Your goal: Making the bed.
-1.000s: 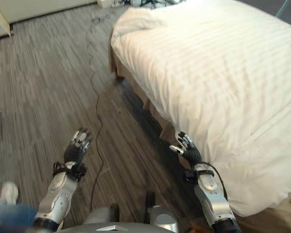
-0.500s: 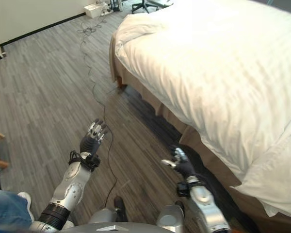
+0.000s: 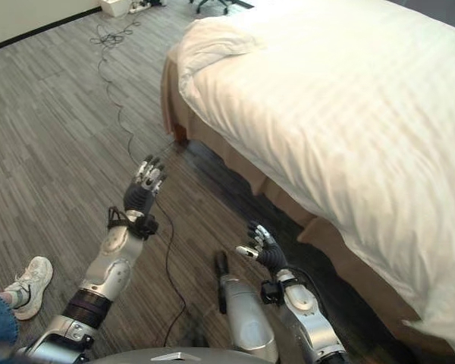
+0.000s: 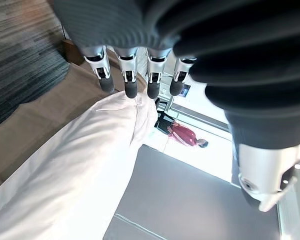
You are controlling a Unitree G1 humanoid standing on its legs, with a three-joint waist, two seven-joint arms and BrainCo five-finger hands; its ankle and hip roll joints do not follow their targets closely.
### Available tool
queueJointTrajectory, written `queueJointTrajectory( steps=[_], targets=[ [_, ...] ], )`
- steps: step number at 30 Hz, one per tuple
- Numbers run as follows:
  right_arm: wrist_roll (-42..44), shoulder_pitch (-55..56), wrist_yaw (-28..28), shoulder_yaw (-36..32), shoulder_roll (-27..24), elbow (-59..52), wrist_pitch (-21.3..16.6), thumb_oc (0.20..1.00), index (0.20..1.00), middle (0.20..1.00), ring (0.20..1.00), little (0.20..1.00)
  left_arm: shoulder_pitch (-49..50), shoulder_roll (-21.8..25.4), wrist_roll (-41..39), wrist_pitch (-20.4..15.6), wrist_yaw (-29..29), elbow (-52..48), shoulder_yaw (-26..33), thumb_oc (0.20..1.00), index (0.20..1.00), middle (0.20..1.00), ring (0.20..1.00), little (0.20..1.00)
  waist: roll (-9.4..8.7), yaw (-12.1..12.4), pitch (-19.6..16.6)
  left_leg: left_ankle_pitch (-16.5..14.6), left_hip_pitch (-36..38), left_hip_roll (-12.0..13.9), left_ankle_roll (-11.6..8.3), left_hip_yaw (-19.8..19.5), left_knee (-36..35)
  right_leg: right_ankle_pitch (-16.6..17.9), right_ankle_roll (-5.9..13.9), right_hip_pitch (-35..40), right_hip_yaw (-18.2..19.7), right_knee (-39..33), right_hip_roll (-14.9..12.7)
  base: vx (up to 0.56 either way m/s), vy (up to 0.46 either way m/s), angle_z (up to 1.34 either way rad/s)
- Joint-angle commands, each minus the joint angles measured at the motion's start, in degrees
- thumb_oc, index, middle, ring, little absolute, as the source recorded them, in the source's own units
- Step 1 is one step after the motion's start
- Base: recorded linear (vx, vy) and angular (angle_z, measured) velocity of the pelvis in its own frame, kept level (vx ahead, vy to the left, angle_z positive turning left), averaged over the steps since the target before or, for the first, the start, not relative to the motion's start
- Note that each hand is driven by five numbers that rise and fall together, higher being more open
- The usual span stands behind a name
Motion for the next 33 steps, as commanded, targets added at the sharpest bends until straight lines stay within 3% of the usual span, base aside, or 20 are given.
queueJointTrajectory(
  steps=[1, 3, 4, 6, 8, 9, 10, 12, 13, 14, 15, 16, 17, 19, 24, 26, 27, 28, 30, 33],
  targets=[
    [0.3, -0.3, 0.9, -2.8, -0.6, -1.2, -2.5, 1.0, 1.0, 1.0, 1.0, 1.0, 1.7, 2.3, 2.7, -1.5, -2.4, -3.7, 1.8, 1.0, 1.0, 1.0, 1.0, 1.0, 0.13, 0.0, -3.1, 3.8, 0.3, 1.0, -3.34, -2.7, 0.9, 7.6, 4.31, 6.4, -10.7, -4.4, -3.0, 0.53, -0.019, 0.52],
    [0.5, 0.8, 1.4, -4.0, -1.6, -0.7, -2.4, 1.0, 1.0, 1.0, 1.0, 1.0, 4.1, 1.6, 1.8, -1.1, -3.7, -4.1, 2.1, 1.0, 1.0, 1.0, 1.0, 1.0, 0.34, -0.4, -4.8, 4.2, -0.1, 1.5, -4.14, -4.1, 5.8, 6.7, 2.21, 9.3, -10.5, -5.2, -2.3, 0.59, -0.077, 0.23],
    [0.2, 0.2, 1.6, -4.3, -2.3, 0.1, -2.2, 1.0, 1.0, 1.0, 1.0, 1.0, 5.3, 0.9, 1.2, -1.2, -3.6, -3.3, 2.2, 1.0, 1.0, 1.0, 1.0, 1.0, 0.94, -0.3, -5.8, 10.8, -3.4, 3.4, -8.91, -4.0, 20.6, 5.8, 0.05, 12.8, -10.9, -5.5, -1.2, 0.65, -0.163, 0.03],
    [2.0, -1.9, 0.6, -4.0, -3.5, -0.3, -2.8, 1.0, 1.0, 1.0, 1.0, 1.0, 7.1, 0.9, -1.3, -0.9, -3.7, -3.3, 3.2, 1.0, 1.0, 1.0, 1.0, 1.0, -1.08, 1.9, -4.8, 19.5, -12.9, 5.8, -13.79, -3.7, 41.7, 4.1, -2.37, 17.4, -10.6, -5.8, -1.5, 0.51, -0.185, 0.7],
    [2.5, -3.3, 0.6, -3.4, -4.2, -0.3, -2.9, 1.0, 1.0, 1.0, 1.0, 1.0, 9.4, 1.8, -0.9, -0.7, -3.5, -3.5, 4.0, 1.0, 1.0, 1.0, 1.0, 1.0, -3.29, 5.8, -3.2, 19.1, -19.5, 6.9, -11.7, -3.8, 50.7, 2.6, -3.54, 22.6, -7.9, -7.4, -0.3, 0.31, -0.118, -0.03],
    [2.4, -3.3, 0.6, -3.4, -4.1, -0.3, -2.9, 1.0, 1.0, 1.0, 1.0, 1.0, 9.4, 1.8, -0.9, -0.7, -3.4, -3.6, 4.0, 1.0, 1.0, 1.0, 1.0, 1.0, -3.43, 5.8, -3.2, 19.2, -19.6, 6.8, -11.63, -3.7, 50.7, 2.7, -3.53, 22.5, -7.8, -7.4, -0.4, 0.4, -0.046, -1.31],
    [1.2, -5.1, -1.2, -2.6, -4.5, 0.2, -2.7, 1.0, 1.0, 1.0, 1.0, 1.0, 10.3, 1.7, -2.2, -0.5, -2.0, -3.4, 5.2, 1.0, 1.0, 1.0, 1.0, 1.0, -4.41, 8.5, -2.3, 15.9, -23.8, 9.9, -8.35, -2.6, 46.1, 2.0, -3.29, 26.5, -4.9, -9.3, 0.2, 0.26, 0.006, -1.28],
    [1.9, -6.2, -1.1, -2.0, -4.0, -0.1, -2.9, 1.0, 1.0, 1.0, 1.0, 1.0, 10.3, 1.3, -3.3, -0.7, -1.8, -3.3, 5.8, 1.0, 1.0, 1.0, 1.0, 1.0, -4.99, 9.9, -1.9, 15.1, -25.0, 10.3, -7.41, -2.3, 41.8, 1.7, -2.79, 27.9, -2.7, -9.5, 0.0, 0.31, 0.057, -1.23],
    [1.7, -6.8, -1.0, -1.7, -4.2, -0.1, -3.1, 1.0, 1.0, 1.0, 1.0, 1.0, 10.6, 1.4, -3.2, -0.9, -1.7, -3.4, 6.4, 1.0, 1.0, 1.0, 1.0, 1.0, -4.75, 10.7, -1.7, 14.0, -25.8, 10.5, -6.85, -3.0, 37.0, 0.9, -2.38, 28.9, -1.0, -9.3, 0.3, 0.46, 0.188, -1.64],
    [1.2, -6.4, -0.7, -1.9, -4.1, -0.1, -3.1, 1.0, 1.0, 1.0, 1.0, 1.0, 11.0, 1.9, -2.7, -0.9, -1.9, -3.7, 6.9, 1.0, 1.0, 1.0, 1.0, 1.0, -3.57, 11.1, -2.2, 13.5, -23.9, 9.8, -6.43, -3.5, 24.1, -0.7, -2.09, 29.4, 1.5, -8.3, 0.5, 0.34, 0.159, -1.72],
    [1.2, -6.4, -0.7, -1.9, -4.1, -0.1, -3.1, 1.0, 1.0, 1.0, 1.0, 1.0, 11.0, 1.9, -2.7, -0.9, -1.9, -3.7, 6.9, 1.0, 1.0, 1.0, 1.0, 1.0, -3.73, 11.2, -2.2, 13.9, -23.7, 9.6, -6.38, -3.4, 23.4, -0.7, -2.07, 29.3, 1.6, -8.3, 0.3, 0.41, 0.206, -1.8],
    [0.1, -5.7, -0.7, -2.4, -4.2, -0.1, -2.9, 1.0, 1.0, 1.0, 1.0, 1.0, 10.9, 1.9, -2.0, -1.1, -2.5, -3.8, 6.5, 1.0, 1.0, 1.0, 1.0, 1.0, -2.25, 10.4, -2.9, 14.2, -20.6, 8.7, -6.38, -5.2, 12.7, -1.7, -1.86, 29.8, 3.1, -7.7, 0.8, 0.19, 0.096, -1.11],
    [0.1, -5.7, -0.7, -2.4, -4.2, -0.1, -2.9, 1.0, 1.0, 1.0, 1.0, 1.0, 10.9, 1.9, -2.0, -1.1, -2.5, -3.8, 6.5, 1.0, 1.0, 1.0, 1.0, 1.0, -2.28, 10.5, -2.8, 14.3, -20.4, 8.7, -6.37, -5.2, 12.6, -1.7, -1.86, 29.9, 3.2, -7.7, 0.7, 0.43, 0.236, -0.88],
    [-0.7, -3.2, -1.1, -4.7, -4.4, 0.7, -3.0, 1.0, 1.0, 1.0, 1.0, 1.0, 8.6, 1.7, -0.9, -1.3, -2.8, -4.3, 4.9, 1.0, 1.0, 1.0, 1.0, 1.0, 0.27, 8.4, -3.5, 20.1, -22.9, 8.4, -7.76, -9.0, 3.0, -4.5, -1.74, 32.0, 6.6, -6.9, 1.0, 0.35, 0.212, -0.48],
    [-0.4, -1.6, -1.3, -6.6, -5.0, 1.1, -3.1, 1.0, 1.0, 1.0, 1.0, 1.0, 5.5, 1.4, -1.6, -2.4, -2.8, -5.4, 4.2, 1.0, 1.0, 1.0, 1.0, 1.0, 0.96, 7.5, -3.1, 22.4, -26.1, 9.9, -9.42, -10.8, 0.8, -6.8, -1.45, 34.0, 11.8, -5.2, -0.8, 0.27, 0.167, -0.47],
    [0.7, -1.9, -0.2, -6.5, -5.2, 1.6, -3.0, 1.0, 1.0, 1.0, 1.0, 1.0, 7.7, 0.5, -5.5, -3.5, -2.9, -6.8, 7.1, 1.0, 1.0, 1.0, 1.0, 1.0, 1.24, 9.3, -3.2, 24.1, -26.0, 15.8, -12.11, -26.1, 4.5, -9.4, -0.36, 34.6, 23.6, -2.3, -2.9, 0.49, 0.429, -1.31],
    [0.7, -1.8, -0.2, -6.4, -5.2, 1.6, -3.0, 1.0, 1.0, 1.0, 1.0, 1.0, 7.8, 0.5, -5.5, -3.5, -2.9, -6.9, 7.2, 1.0, 1.0, 1.0, 1.0, 1.0, 1.23, 9.4, -3.3, 24.0, -26.1, 15.8, -12.12, -26.0, 4.6, -9.4, -0.37, 34.5, 23.7, -2.2, -2.8, 0.42, 0.455, -2.24],
    [2.3, -1.6, 0.5, -6.3, -4.7, 2.0, -2.8, 1.0, 1.0, 1.0, 1.0, 1.0, 9.5, 1.0, -5.3, -3.3, -3.2, -7.4, 7.9, 1.0, 1.0, 1.0, 1.0, 1.0, 1.3, 9.6, -3.6, 23.8, -25.7, 15.5, -12.67, -31.5, 6.6, -9.7, 0.35, 33.8, 27.0, -2.1, -3.3, 0.17, 0.188, -2.53],
    [3.4, -1.7, 1.0, -6.3, -4.6, 2.1, -2.8, 1.0, 1.0, 1.0, 1.0, 1.0, 10.4, 1.5, -4.9, -3.2, -3.4, -7.7, 8.4, 1.0, 1.0, 1.0, 1.0, 1.0, 1.28, 9.6, -3.8, 22.3, -25.6, 14.6, -12.52, -34.0, 8.6, -9.7, 0.99, 33.4, 28.8, -2.3, -3.6, 0.27, 0.341, -2.25],
    [5.0, -1.4, 1.5, -6.8, -3.0, 2.6, -2.0, 1.0, 1.0, 1.0, 1.0, 1.0, 10.9, 3.4, -4.2, -2.9, -4.4, -7.9, 7.9, 1.0, 1.0, 1.0, 1.0, 1.0, 1.27, 8.1, -4.9, 16.3, -22.8, 13.3, -11.46, -29.8, 6.6, -8.4, 4.22, 31.0, 31.8, -1.1, -7.6, 0.29, 0.52, -0.55]
  ],
)
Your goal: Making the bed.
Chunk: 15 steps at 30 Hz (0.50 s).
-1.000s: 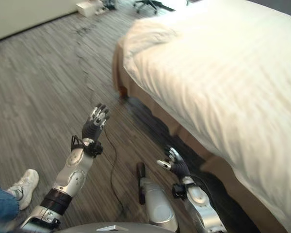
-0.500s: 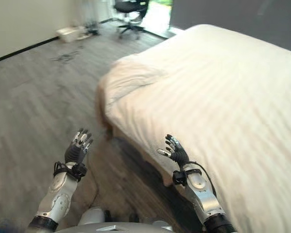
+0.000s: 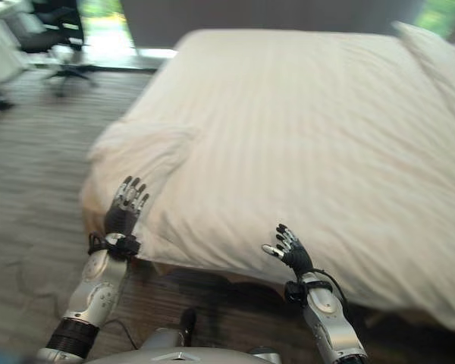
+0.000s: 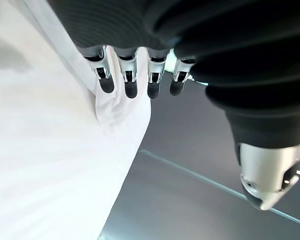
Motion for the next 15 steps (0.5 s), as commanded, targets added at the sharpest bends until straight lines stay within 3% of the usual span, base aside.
queueJointTrajectory(
  steps=[1, 3, 4, 5, 6, 8, 9, 10, 11, 12, 13, 14, 15],
  targets=[
    [2.4, -2.2, 0.9, -0.3, -1.7, -2.3, -2.4, 1.0, 1.0, 1.0, 1.0, 1.0, 2.8, 1.4, -0.4, -2.5, -1.3, -5.4, -0.3, 1.0, 1.0, 1.0, 1.0, 1.0, 3.98, 1.7, -1.7, 7.2, 7.1, 13.1, -4.69, 0.1, -11.4, 3.6, 4.04, -7.3, 2.8, 0.3, 0.2, 0.28, 0.645, -0.65],
    [3.7, -3.4, 0.3, 0.2, -0.6, -2.5, -2.4, 1.0, 1.0, 1.0, 1.0, 1.0, 2.7, 2.0, -0.1, -2.6, -0.6, -5.2, -0.4, 1.0, 1.0, 1.0, 1.0, 1.0, 3.72, 1.7, -1.4, 5.4, 7.8, 11.7, -2.99, 3.1, -10.5, 8.4, 5.04, -10.9, 3.9, 5.3, 0.0, 0.19, 0.418, -0.91],
    [4.9, -3.7, 0.4, 0.5, 0.2, -2.5, -2.6, 1.0, 1.0, 1.0, 1.0, 1.0, 2.8, 2.5, 0.3, -2.5, -0.2, -5.4, -0.4, 1.0, 1.0, 1.0, 1.0, 1.0, 3.59, 1.9, -0.8, 4.3, 8.9, 10.7, -1.6, 4.4, -10.1, 12.1, 4.3, -13.0, 4.1, 9.5, 0.2, 0.12, 0.268, -0.8],
    [4.9, -3.8, 0.4, 0.5, 0.2, -2.4, -2.6, 1.0, 1.0, 1.0, 1.0, 1.0, 2.7, 2.5, 0.3, -2.4, -0.2, -5.4, -0.4, 1.0, 1.0, 1.0, 1.0, 1.0, 3.69, 2.1, -1.0, 4.4, 8.8, 10.8, -1.64, 4.5, -10.2, 12.4, 4.34, -13.3, 4.2, 9.3, 0.3, 0.1, 0.3, -0.61],
    [4.9, -3.9, 0.6, 0.6, 0.5, -2.5, -2.6, 1.0, 1.0, 1.0, 1.0, 1.0, 3.0, 3.3, 1.0, -2.3, -0.3, -5.9, -0.1, 1.0, 1.0, 1.0, 1.0, 1.0, 3.97, 1.9, 0.0, 3.6, 10.0, 10.3, -0.79, 5.7, -10.0, 15.7, 3.24, -15.8, 2.4, 13.3, -0.3, 0.05, 0.269, -0.29],
    [3.4, -4.2, 0.8, 1.1, 0.4, -2.7, -2.2, 1.0, 1.0, 1.0, 1.0, 1.0, 3.0, 3.9, 2.1, -1.8, -0.6, -5.8, 0.0, 1.0, 1.0, 1.0, 1.0, 1.0, 4.67, 1.4, 0.9, 3.1, 11.2, 9.8, -0.02, 6.8, -10.3, 17.7, 2.41, -19.7, 0.2, 16.6, 0.4, 0.1, 0.463, -0.31],
    [3.5, -3.6, 1.0, 0.9, 0.9, -3.0, -2.1, 1.0, 1.0, 1.0, 1.0, 1.0, 2.9, 4.1, 3.9, -1.4, -0.7, -5.1, 0.0, 1.0, 1.0, 1.0, 1.0, 1.0, 4.6, 0.1, 1.1, 2.3, 12.9, 8.9, 0.8, 8.8, -11.1, 15.4, 2.23, -21.1, -3.3, 14.7, 1.8, 0.13, 0.658, -0.46],
    [3.2, -3.1, 1.4, 0.3, 0.9, -3.0, -2.3, 1.0, 1.0, 1.0, 1.0, 1.0, 2.8, 4.2, 4.4, -1.0, -1.0, -4.7, 0.2, 1.0, 1.0, 1.0, 1.0, 1.0, 3.98, 0.7, 0.9, 1.2, 14.7, 8.0, 1.23, 13.2, -12.5, 12.6, 2.53, -23.0, -14.3, 6.1, 2.4, 0.1, 0.511, -0.79],
    [3.2, -3.1, 1.4, 0.3, 0.9, -3.0, -2.3, 1.0, 1.0, 1.0, 1.0, 1.0, 2.8, 4.2, 4.4, -1.1, -1.0, -4.7, 0.2, 1.0, 1.0, 1.0, 1.0, 1.0, 3.99, 0.6, 0.9, 1.3, 14.6, 8.0, 1.23, 13.1, -12.5, 12.8, 2.54, -23.0, -14.3, 5.8, 2.4, 0.03, 0.36, -1.14],
    [2.2, -2.4, 1.7, 0.3, 0.4, -2.9, -2.3, 1.0, 1.0, 1.0, 1.0, 1.0, 3.5, 4.3, 4.3, -0.5, -1.8, -4.7, 0.5, 1.0, 1.0, 1.0, 1.0, 1.0, 3.79, 1.1, 0.6, 1.4, 15.1, 7.5, 1.45, 16.0, -12.9, 12.0, 2.45, -22.8, -21.9, 3.0, 2.7, -0.01, 0.114, -1.44],
    [2.2, -2.4, 1.7, 0.3, 0.4, -2.9, -2.3, 1.0, 1.0, 1.0, 1.0, 1.0, 3.6, 4.3, 4.3, -0.6, -1.8, -4.7, 0.5, 1.0, 1.0, 1.0, 1.0, 1.0, 3.84, 1.1, 0.7, 1.4, 15.2, 7.6, 1.44, 16.0, -13.0, 12.0, 2.45, -22.7, -22.0, 2.9, 2.7, -0.02, 0.172, -1.42],
    [1.8, -2.3, 1.7, 0.5, 0.5, -2.8, -2.4, 1.0, 1.0, 1.0, 1.0, 1.0, 4.0, 4.3, 4.7, -0.4, -1.7, -4.8, 0.5, 1.0, 1.0, 1.0, 1.0, 1.0, 3.73, 2.0, 0.6, 1.5, 15.4, 7.7, 1.5, 17.6, -12.9, 11.6, 2.13, -22.5, -27.3, 3.6, 2.2, -0.13, 0.167, -1.1],
    [0.7, -3.3, 1.8, 1.5, 0.6, -2.2, -2.5, 1.0, 1.0, 1.0, 1.0, 1.0, 4.7, 3.9, 4.4, -0.2, -1.8, -4.8, 0.9, 1.0, 1.0, 1.0, 1.0, 1.0, 4.15, 4.3, 0.7, 1.8, 15.3, 8.6, 1.85, 21.5, -13.0, 8.0, 0.85, -21.5, -37.6, 10.7, 0.5, -0.17, 0.204, -0.89]
  ],
)
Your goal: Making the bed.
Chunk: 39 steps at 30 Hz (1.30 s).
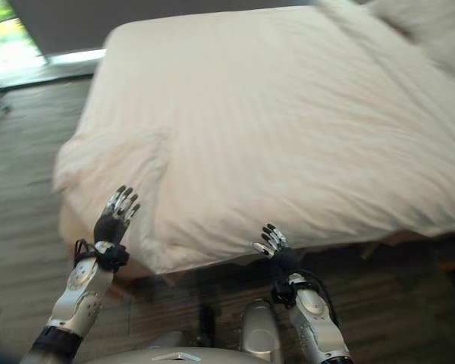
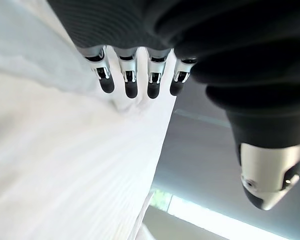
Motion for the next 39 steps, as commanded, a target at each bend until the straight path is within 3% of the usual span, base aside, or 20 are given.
queueJointTrajectory(
  steps=[1, 3, 5, 8, 13, 15, 18, 20, 21, 23, 25, 29, 30, 31, 33, 34, 35, 36, 37, 39],
  targets=[
    [-1.7, -4.6, 0.6, 0.4, -2.4, 0.1, -2.4, 1.0, 1.0, 1.0, 1.0, 1.0, -2.3, 0.5, 2.3, -1.3, -1.0, -3.2, 1.4, 1.0, 1.0, 1.0, 1.0, 1.0, 2.21, 3.1, -1.7, -2.8, 3.8, 8.6, -8.29, -2.7, 2.8, -0.9, 2.31, 9.1, -9.4, 1.4, -3.6, -0.18, 0.15, -0.81],
    [-1.9, -4.6, 1.1, 0.4, -2.5, -0.4, -2.4, 1.0, 1.0, 1.0, 1.0, 1.0, -1.9, 0.1, 1.9, -1.1, -1.4, -3.3, 1.1, 1.0, 1.0, 1.0, 1.0, 1.0, 2.34, 2.7, -1.6, -2.3, 3.9, 8.8, -8.17, -1.3, 2.6, -0.7, 3.11, 8.0, -6.9, 5.5, -2.6, -0.04, 0.001, -1.1],
    [-1.5, -3.8, 1.3, 0.2, -2.6, -0.1, -2.2, 1.0, 1.0, 1.0, 1.0, 1.0, -0.5, -1.9, 0.6, -0.9, -2.4, -3.1, 0.3, 1.0, 1.0, 1.0, 1.0, 1.0, 0.97, 2.9, -3.6, -1.6, 2.9, 7.3, -9.27, -0.5, 2.6, -2.7, 1.39, 18.2, -3.9, -12.4, -0.3, 0.01, -0.095, -0.43],
    [-0.3, -4.8, 0.6, 1.5, -3.2, 0.1, -2.2, 1.0, 1.0, 1.0, 1.0, 1.0, 0.4, -3.3, -2.5, -0.8, -1.8, -3.2, 1.0, 1.0, 1.0, 1.0, 1.0, 1.0, 0.32, 4.3, -4.5, -0.8, 1.9, 7.3, -10.13, 0.5, 3.0, -2.0, 0.72, 20.8, -3.6, -18.9, 1.0, -0.02, -0.122, -0.06],
    [-2.0, -4.7, 0.9, 1.1, -5.5, -0.6, -1.8, 1.0, 1.0, 1.0, 1.0, 1.0, 2.2, -3.7, -2.6, -0.1, -2.6, -3.9, 0.3, 1.0, 1.0, 1.0, 1.0, 1.0, 0.33, 4.7, -3.4, -0.7, 1.2, 6.8, -10.25, -1.1, 4.3, -2.2, 0.16, 21.8, -3.7, -19.6, 0.8, -0.01, -0.08, -0.16],
    [-2.4, -5.0, 0.7, 1.0, -5.8, -0.4, -1.9, 1.0, 1.0, 1.0, 1.0, 1.0, 2.3, -3.6, -2.3, -0.1, -2.4, -4.0, 0.3, 1.0, 1.0, 1.0, 1.0, 1.0, 0.44, 4.9, -3.0, -0.8, 0.6, 6.4, -10.32, -2.6, 5.1, -2.3, 0.06, 21.5, -3.6, -19.3, 0.5, -0.04, -0.01, 0.04],
    [-2.5, -6.3, 0.9, 0.9, -6.8, -0.3, -2.1, 1.0, 1.0, 1.0, 1.0, 1.0, 1.9, -3.1, -1.9, -0.7, -1.9, -4.7, 1.2, 1.0, 1.0, 1.0, 1.0, 1.0, 0.34, 6.6, -1.9, -0.4, -1.8, 4.3, -11.63, -12.6, 6.4, -1.5, -0.01, 19.4, -1.8, -18.0, -0.4, -0.1, 0.03, -0.09],
    [-2.8, -7.0, 1.3, 1.1, -7.7, -0.1, -1.8, 1.0, 1.0, 1.0, 1.0, 1.0, 1.3, -2.9, -2.0, -1.0, -2.2, -5.0, 1.5, 1.0, 1.0, 1.0, 1.0, 1.0, -0.25, 6.4, -2.2, -0.9, -1.2, 8.1, -13.0, -13.3, 7.0, -0.6, 0.63, 17.3, -1.2, -17.9, -2.8, -0.16, 0.203, -0.45],
    [-2.7, -7.7, 1.3, 1.4, -8.2, -0.1, -1.7, 1.0, 1.0, 1.0, 1.0, 1.0, 0.4, -2.8, -2.5, -1.4, -1.8, -5.4, 1.5, 1.0, 1.0, 1.0, 1.0, 1.0, -0.26, 6.4, -2.4, 1.1, 0.7, 11.4, -14.03, -17.7, 8.5, 0.6, 1.37, 15.2, -0.1, -17.6, -4.2, -0.2, 0.311, -0.32],
    [-1.7, -7.0, 1.6, 0.9, -8.4, -0.1, -1.8, 1.0, 1.0, 1.0, 1.0, 1.0, -1.1, -2.6, -2.9, -1.6, -1.9, -6.0, 1.1, 1.0, 1.0, 1.0, 1.0, 1.0, 0.8, 4.5, -2.8, 6.5, 4.3, 17.5, -16.1, -19.6, 9.1, 2.1, 2.85, 13.0, 0.3, -16.7, -6.3, -0.24, 0.494, -0.18],
    [-1.6, -6.4, 1.9, 0.7, -9.0, 0.1, -1.6, 1.0, 1.0, 1.0, 1.0, 1.0, -1.8, -2.2, -3.3, -1.5, -2.6, -6.8, 0.9, 1.0, 1.0, 1.0, 1.0, 1.0, 1.71, 3.2, -3.0, 9.6, 7.1, 20.5, -17.98, -21.8, 10.0, 4.2, 4.47, 11.1, 0.8, -15.9, -9.1, -0.28, 0.585, 0.23],
    [-1.7, -6.4, 1.8, 0.1, -9.4, 0.4, -1.3, 1.0, 1.0, 1.0, 1.0, 1.0, -3.3, -1.7, -3.1, -1.3, -3.2, -6.6, 0.2, 1.0, 1.0, 1.0, 1.0, 1.0, 2.15, 2.1, -3.1, 6.7, 9.0, 21.4, -18.81, -21.5, 11.7, 6.3, 6.46, 8.6, 2.5, -14.5, -12.2, -0.19, 0.364, 0.09],
    [-1.4, -6.1, 1.2, -0.5, -9.2, 0.1, -1.4, 1.0, 1.0, 1.0, 1.0, 1.0, -4.1, -1.4, -2.6, -1.3, -3.0, -6.2, -0.3, 1.0, 1.0, 1.0, 1.0, 1.0, 2.24, 1.4, -3.0, 4.6, 9.5, 21.7, -18.81, -20.0, 11.3, 7.2, 7.42, 7.9, 3.3, -13.9, -13.8, -0.34, 0.688, 0.13],
    [-0.8, -5.2, 0.4, -2.2, -7.6, 0.0, -1.4, 1.0, 1.0, 1.0, 1.0, 1.0, -5.0, -1.2, -2.7, -1.0, -3.4, -4.8, -0.9, 1.0, 1.0, 1.0, 1.0, 1.0, 2.32, -0.2, -3.4, -3.5, 12.2, 21.3, -18.03, -14.9, 7.5, 9.9, 9.04, 7.3, 4.7, -14.9, -15.6, -0.38, 0.761, 0.15],
    [-1.0, -4.6, -0.2, -3.2, -6.8, -0.4, -1.4, 1.0, 1.0, 1.0, 1.0, 1.0, -5.9, -1.0, -2.8, -0.9, -3.7, -4.0, -2.0, 1.0, 1.0, 1.0, 1.0, 1.0, 2.27, -0.6, -3.4, -6.7, 13.8, 20.0, -17.43, -12.9, 3.9, 12.9, 9.71, 7.1, 4.8, -16.9, -16.8, -0.23, 0.471, 0.22],
    [-1.3, -4.6, -1.2, -3.5, -6.1, -0.3, -1.6, 1.0, 1.0, 1.0, 1.0, 1.0, -6.7, -0.8, -2.0, -0.8, -3.4, -3.1, -3.1, 1.0, 1.0, 1.0, 1.0, 1.0, 1.91, -1.1, -3.6, -9.1, 14.8, 18.4, -16.8, -11.8, 1.0, 15.9, 9.71, 6.4, 5.1, -18.9, -17.6, -0.34, 0.58, 0.21],
    [-1.4, -4.7, -2.2, -3.6, -3.7, -0.7, -2.0, 1.0, 1.0, 1.0, 1.0, 1.0, -5.9, -0.1, -0.3, -0.7, -2.9, -2.8, -3.0, 1.0, 1.0, 1.0, 1.0, 1.0, 1.75, -0.7, -2.9, -10.5, 17.0, 16.5, -15.6, -9.3, -2.1, 23.9, 9.71, 3.8, 3.0, -22.3, -18.1, -0.5, 0.741, -0.13],
    [-1.5, -5.3, -2.5, -2.9, -2.7, 0.4, -2.0, 1.0, 1.0, 1.0, 1.0, 1.0, -4.8, 0.5, 1.9, -0.3, -2.6, -2.9, -1.9, 1.0, 1.0, 1.0, 1.0, 1.0, 1.73, 0.8, -1.9, -9.8, 17.2, 15.4, -14.83, -6.1, -2.1, 24.6, 9.71, 2.4, -4.2, -22.6, -18.2, -0.58, 0.732, -0.56],
    [-0.3, -5.8, -2.9, -2.1, -1.7, 0.4, -2.2, 1.0, 1.0, 1.0, 1.0, 1.0, -4.2, 1.0, 2.0, -0.3, -2.3, -3.3, -1.5, 1.0, 1.0, 1.0, 1.0, 1.0, 1.88, 1.2, -0.8, -9.2, 15.8, 14.2, -13.79, -5.5, -0.9, 21.4, 9.71, 2.8, -5.8, -20.8, -17.5, -0.5, 0.516, -1.35],
    [2.8, -5.2, -0.6, -0.5, -0.4, 0.8, -1.9, 1.0, 1.0, 1.0, 1.0, 1.0, -4.0, 1.7, 0.0, -0.9, -3.4, -4.0, -0.9, 1.0, 1.0, 1.0, 1.0, 1.0, 1.49, 0.7, 0.0, -7.5, 12.9, 11.7, -11.83, -5.5, -0.2, 16.1, 9.41, 3.6, -0.3, -13.3, -13.8, -0.48, 0.5, -1.56]
  ],
)
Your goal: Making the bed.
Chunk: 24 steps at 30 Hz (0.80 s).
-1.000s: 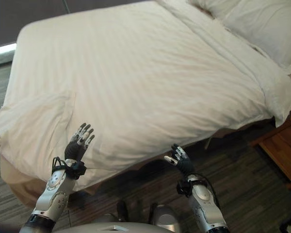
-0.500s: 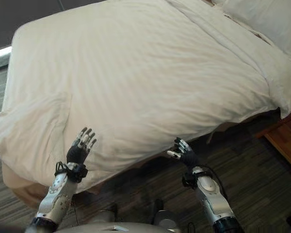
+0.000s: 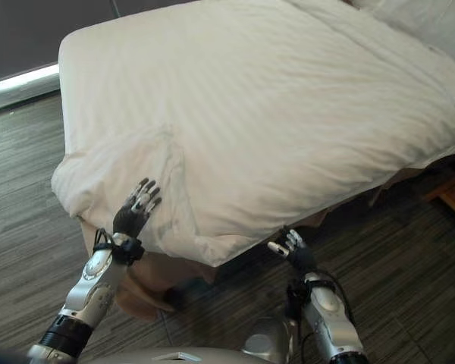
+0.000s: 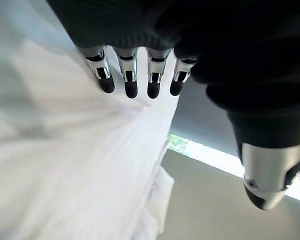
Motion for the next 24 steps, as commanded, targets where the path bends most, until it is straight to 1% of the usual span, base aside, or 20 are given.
queueJointTrajectory(
  steps=[1, 2, 3, 4, 5, 6, 7, 8, 9, 10, 11, 12, 13, 14, 16, 17, 18, 24],
  targets=[
    [2.1, -1.2, 2.0, 2.4, -6.0, -3.5, -1.9, 1.0, 1.0, 1.0, 1.0, 1.0, -4.9, -1.9, 0.3, -1.9, -1.8, -3.5, 1.4, 1.0, 1.0, 1.0, 1.0, 1.0, 4.82, 0.0, 0.5, 9.1, 7.6, 3.5, 2.74, -6.9, -19.1, -19.1, 13.47, 0.2, 4.0, 8.5, 6.7, -0.43, 0.435, -1.16],
    [0.7, -0.7, 2.2, 2.2, -6.4, -3.8, -1.9, 1.0, 1.0, 1.0, 1.0, 1.0, -4.7, -1.9, 0.6, -1.7, -1.9, -3.2, 1.7, 1.0, 1.0, 1.0, 1.0, 1.0, 4.99, 0.4, 0.2, 10.0, 6.2, 2.7, 3.96, -6.9, -18.9, -22.1, 12.45, 1.2, 4.5, 13.1, 9.0, -0.4, 0.391, -0.65],
    [0.4, -0.3, 2.2, 1.9, -6.7, -4.1, -2.0, 1.0, 1.0, 1.0, 1.0, 1.0, -4.4, -2.1, 1.0, -1.4, -1.7, -3.0, 1.8, 1.0, 1.0, 1.0, 1.0, 1.0, 5.24, 0.7, -0.3, 10.9, 4.9, 1.8, 5.1, -6.8, -18.9, -25.0, 11.14, 2.8, 4.0, 16.7, 11.5, -0.26, 0.265, -0.3],
    [0.4, -0.3, 2.2, 1.9, -6.7, -4.1, -2.0, 1.0, 1.0, 1.0, 1.0, 1.0, -4.4, -2.1, 1.0, -1.4, -1.7, -3.0, 1.8, 1.0, 1.0, 1.0, 1.0, 1.0, 5.24, 0.7, -0.3, 10.9, 4.8, 1.8, 5.1, -6.8, -18.9, -25.0, 11.14, 2.7, 4.0, 16.7, 11.5, -0.26, 0.258, 0.08],
    [0.9, 0.4, 1.9, 1.0, -6.6, -4.6, -2.4, 1.0, 1.0, 1.0, 1.0, 1.0, -4.6, -2.3, 1.9, -1.2, -1.1, -2.5, 1.8, 1.0, 1.0, 1.0, 1.0, 1.0, 5.58, 0.9, -0.5, 11.7, 3.7, 0.9, 5.78, -6.0, -18.7, -27.5, 10.44, 4.2, 2.3, 21.1, 13.4, -0.28, 0.257, 0.12],
    [1.0, 1.0, 1.8, 0.3, -6.4, -4.8, -2.8, 1.0, 1.0, 1.0, 1.0, 1.0, -5.0, -2.9, 2.2, -1.0, -0.7, -2.7, 1.5, 1.0, 1.0, 1.0, 1.0, 1.0, 5.8, 0.8, -1.2, 13.0, 2.2, -0.4, 5.91, -5.8, -18.6, -28.5, 9.59, 6.2, -0.7, 22.4, 15.0, -0.28, 0.255, 0.13],
    [1.0, 1.0, 1.8, 0.3, -6.4, -4.8, -2.7, 1.0, 1.0, 1.0, 1.0, 1.0, -5.0, -2.9, 2.2, -1.0, -0.7, -2.7, 1.5, 1.0, 1.0, 1.0, 1.0, 1.0, 5.75, 0.7, -1.1, 12.9, 2.3, -0.5, 5.91, -6.0, -18.6, -28.6, 9.61, 6.4, -0.9, 22.4, 14.9, -0.26, 0.186, 0.13],
    [0.8, 1.1, 1.4, -0.3, -6.7, -5.0, -3.1, 1.0, 1.0, 1.0, 1.0, 1.0, -4.6, -3.8, 0.9, -0.9, -1.1, -3.0, 1.5, 1.0, 1.0, 1.0, 1.0, 1.0, 5.09, 1.0, -2.6, 13.9, 0.9, -1.6, 5.54, -5.7, -19.1, -31.8, 8.47, 10.9, -1.8, 17.7, 17.2, -0.11, 0.058, 0.17],
    [0.8, 1.2, 1.4, -0.3, -6.7, -5.0, -3.1, 1.0, 1.0, 1.0, 1.0, 1.0, -4.6, -3.8, 0.9, -0.9, -1.2, -3.0, 1.5, 1.0, 1.0, 1.0, 1.0, 1.0, 5.07, 0.9, -2.4, 13.8, 1.2, -1.5, 5.51, -5.7, -19.1, -31.8, 8.47, 11.3, -2.0, 17.5, 17.2, -0.18, 0.084, 0.15],
    [0.7, 0.9, 1.3, -0.2, -6.9, -4.9, -3.1, 1.0, 1.0, 1.0, 1.0, 1.0, -4.1, -4.2, 0.9, -1.2, -1.3, -2.9, 1.6, 1.0, 1.0, 1.0, 1.0, 1.0, 4.73, 1.6, -3.4, 14.1, 0.7, -1.9, 5.07, -4.5, -19.8, -33.5, 7.41, 13.3, -3.1, 11.7, 18.0, -0.16, 0.0, 0.1],
    [1.3, 0.5, 0.7, -0.3, -7.0, -5.1, -3.5, 1.0, 1.0, 1.0, 1.0, 1.0, -3.4, -4.9, 0.9, -0.8, -0.9, -2.5, 2.2, 1.0, 1.0, 1.0, 1.0, 1.0, 3.53, 2.6, -4.6, 14.5, -1.2, -2.1, 4.65, -3.2, -18.5, -34.0, 6.94, 15.6, -3.6, 3.1, 18.2, -0.17, 0.001, -0.16],
    [1.3, 0.5, 0.7, -0.3, -7.0, -5.1, -3.5, 1.0, 1.0, 1.0, 1.0, 1.0, -3.4, -4.9, 0.9, -0.8, -0.9, -2.6, 2.2, 1.0, 1.0, 1.0, 1.0, 1.0, 3.53, 2.6, -4.7, 14.4, -1.3, -2.1, 4.63, -3.2, -18.4, -33.9, 6.92, 15.6, -3.6, 2.9, 18.3, -0.17, -0.039, -0.6],
    [1.3, -0.2, 0.5, 0.4, -6.9, -4.9, -3.5, 1.0, 1.0, 1.0, 1.0, 1.0, -2.4, -5.5, 0.5, -0.8, -0.1, -2.4, 2.7, 1.0, 1.0, 1.0, 1.0, 1.0, 3.01, 3.2, -4.7, 14.5, -0.8, -1.7, 4.4, -1.7, -18.6, -33.3, 6.59, 15.5, -2.1, 2.5, 19.0, -0.06, -0.016, -0.6],
    [1.3, -0.2, 0.5, 0.4, -6.9, -4.9, -3.5, 1.0, 1.0, 1.0, 1.0, 1.0, -2.4, -5.5, 0.5, -0.8, -0.1, -2.4, 2.7, 1.0, 1.0, 1.0, 1.0, 1.0, 3.02, 3.3, -4.7, 14.5, -0.7, -1.6, 4.39, -1.6, -18.7, -33.3, 6.58, 15.5, -2.0, 2.5, 19.0, -0.08, -0.038, -0.62],
    [1.7, 0.3, 0.8, 0.2, -7.1, -5.1, -3.3, 1.0, 1.0, 1.0, 1.0, 1.0, -1.2, -6.0, -0.9, -0.5, -0.8, -3.1, 2.8, 1.0, 1.0, 1.0, 1.0, 1.0, 2.63, 3.3, -5.0, 14.5, -0.8, -1.5, 4.38, -1.1, -18.3, -33.0, 6.23, 16.7, -1.9, -0.1, 19.3, -0.04, -0.058, -0.45],
    [1.4, 1.0, 0.8, -0.3, -7.4, -4.5, -3.2, 1.0, 1.0, 1.0, 1.0, 1.0, -1.0, -5.8, 0.0, -0.2, -1.3, -3.3, 2.5, 1.0, 1.0, 1.0, 1.0, 1.0, 2.26, 3.1, -5.0, 14.6, -1.2, -1.7, 4.24, -1.9, -17.5, -32.2, 5.81, 16.8, -0.5, -1.6, 19.5, -0.05, -0.077, -0.22],
    [1.6, 1.2, 0.8, -0.5, -7.4, -4.2, -3.2, 1.0, 1.0, 1.0, 1.0, 1.0, -0.9, -5.8, 0.1, -0.3, -1.4, -3.5, 2.6, 1.0, 1.0, 1.0, 1.0, 1.0, 2.13, 3.0, -4.9, 14.6, -1.4, -1.8, 4.23, -2.4, -17.2, -31.8, 5.71, 16.9, -0.1, -2.3, 19.6, -0.04, -0.063, 0.03],
    [-0.1, 1.5, 1.4, -0.2, -8.6, -4.2, -2.9, 1.0, 1.0, 1.0, 1.0, 1.0, -0.2, -6.3, -0.8, -0.6, -0.9, -4.4, 3.1, 1.0, 1.0, 1.0, 1.0, 1.0, 2.03, 3.3, -5.4, 15.0, -0.8, -1.9, 4.3, -3.9, -18.0, -31.6, 5.18, 17.9, 0.6, -3.2, 20.0, 0.0, -0.047, 0.09]
  ],
)
